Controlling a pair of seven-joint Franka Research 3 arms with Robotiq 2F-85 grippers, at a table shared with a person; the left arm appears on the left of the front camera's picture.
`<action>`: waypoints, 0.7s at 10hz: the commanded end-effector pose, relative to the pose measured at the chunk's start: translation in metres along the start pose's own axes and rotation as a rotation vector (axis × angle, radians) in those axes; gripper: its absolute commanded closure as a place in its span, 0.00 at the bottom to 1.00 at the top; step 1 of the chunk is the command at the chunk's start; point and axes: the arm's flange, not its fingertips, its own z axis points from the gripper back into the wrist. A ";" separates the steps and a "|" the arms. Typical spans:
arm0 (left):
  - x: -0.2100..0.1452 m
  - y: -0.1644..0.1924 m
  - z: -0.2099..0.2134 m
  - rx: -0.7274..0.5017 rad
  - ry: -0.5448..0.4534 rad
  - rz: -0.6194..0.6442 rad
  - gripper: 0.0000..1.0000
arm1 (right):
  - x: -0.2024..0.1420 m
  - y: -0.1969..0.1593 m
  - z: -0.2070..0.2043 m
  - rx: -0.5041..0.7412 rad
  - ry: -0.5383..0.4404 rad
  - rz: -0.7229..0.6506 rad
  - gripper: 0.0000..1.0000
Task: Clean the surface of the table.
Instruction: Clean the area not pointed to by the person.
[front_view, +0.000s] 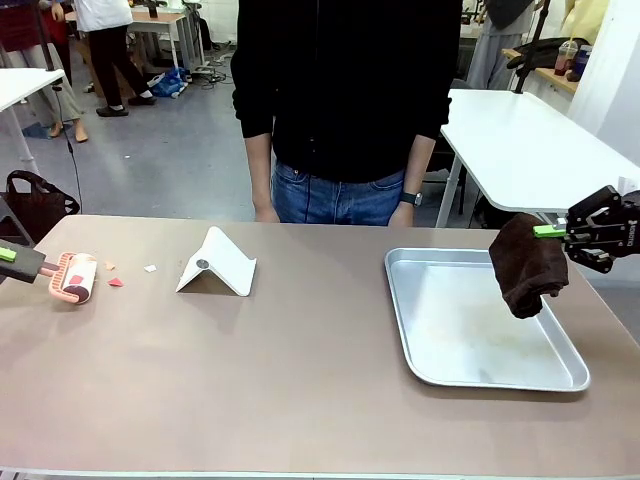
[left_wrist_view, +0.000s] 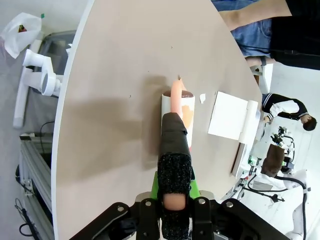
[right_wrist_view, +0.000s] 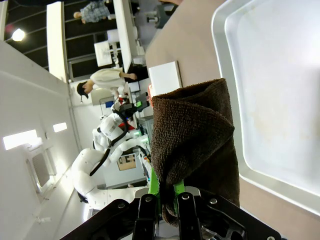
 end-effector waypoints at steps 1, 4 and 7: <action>-0.002 0.009 -0.015 0.070 -0.004 0.015 0.78 | -0.001 0.001 0.003 0.004 0.009 0.016 0.88; 0.000 0.008 -0.036 0.091 0.056 0.021 0.78 | -0.001 0.001 0.003 0.004 0.009 0.016 0.88; 0.001 0.002 -0.062 0.117 0.112 0.005 0.78 | -0.001 0.001 0.003 0.004 0.009 0.016 0.88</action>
